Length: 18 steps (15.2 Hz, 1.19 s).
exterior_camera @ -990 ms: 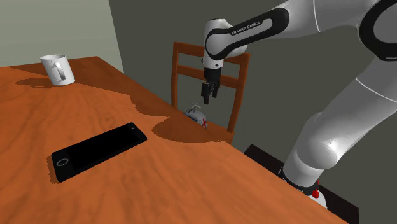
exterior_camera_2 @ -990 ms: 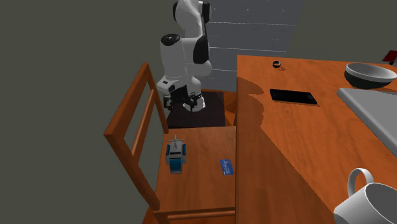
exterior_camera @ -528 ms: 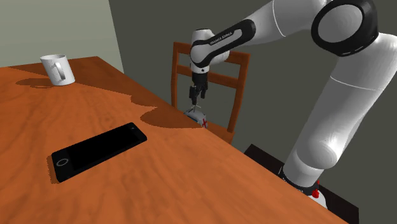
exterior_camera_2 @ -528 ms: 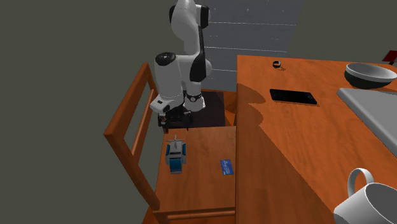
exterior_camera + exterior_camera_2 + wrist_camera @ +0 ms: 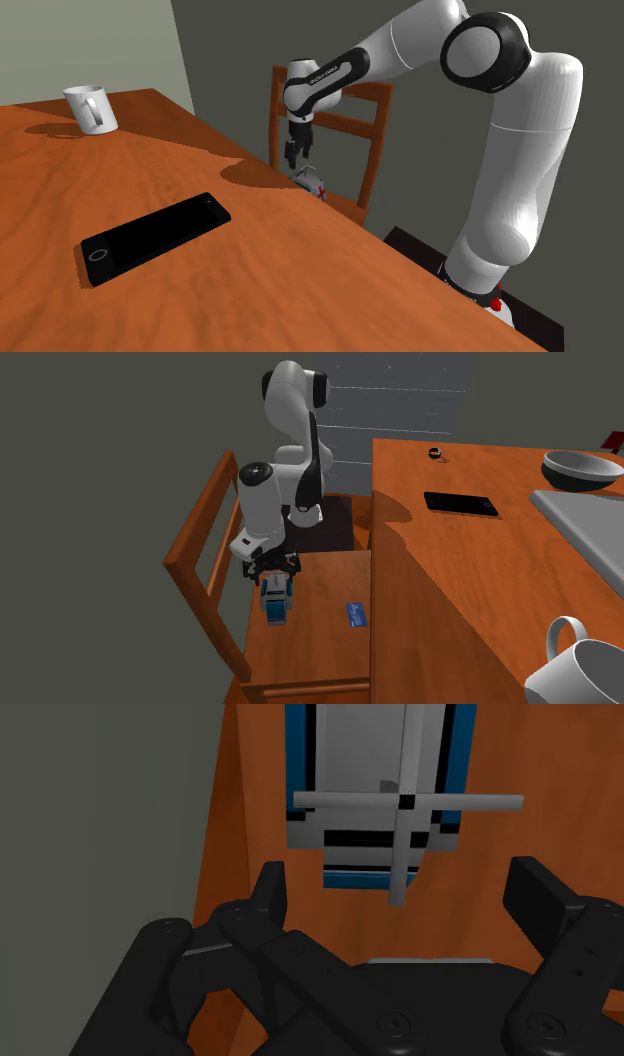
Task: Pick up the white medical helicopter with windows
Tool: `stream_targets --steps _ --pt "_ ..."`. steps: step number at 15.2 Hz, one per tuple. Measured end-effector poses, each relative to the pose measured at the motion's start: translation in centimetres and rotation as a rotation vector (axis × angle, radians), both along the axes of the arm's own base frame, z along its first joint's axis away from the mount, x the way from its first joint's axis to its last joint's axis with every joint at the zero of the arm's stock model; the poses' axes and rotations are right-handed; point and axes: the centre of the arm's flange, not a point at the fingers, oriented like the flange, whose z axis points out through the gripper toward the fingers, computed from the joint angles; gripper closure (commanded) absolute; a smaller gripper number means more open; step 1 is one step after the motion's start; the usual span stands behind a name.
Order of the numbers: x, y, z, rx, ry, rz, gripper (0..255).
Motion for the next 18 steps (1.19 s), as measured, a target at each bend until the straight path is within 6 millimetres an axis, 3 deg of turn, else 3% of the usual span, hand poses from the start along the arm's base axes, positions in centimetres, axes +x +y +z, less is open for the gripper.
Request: stream_targets --steps 5,6,18 --pt "0.1 0.1 -2.6 0.0 0.0 0.0 0" --pt "0.1 0.1 -2.8 0.0 0.0 0.0 255" --pt "0.1 0.1 -2.3 0.0 0.0 0.0 255"
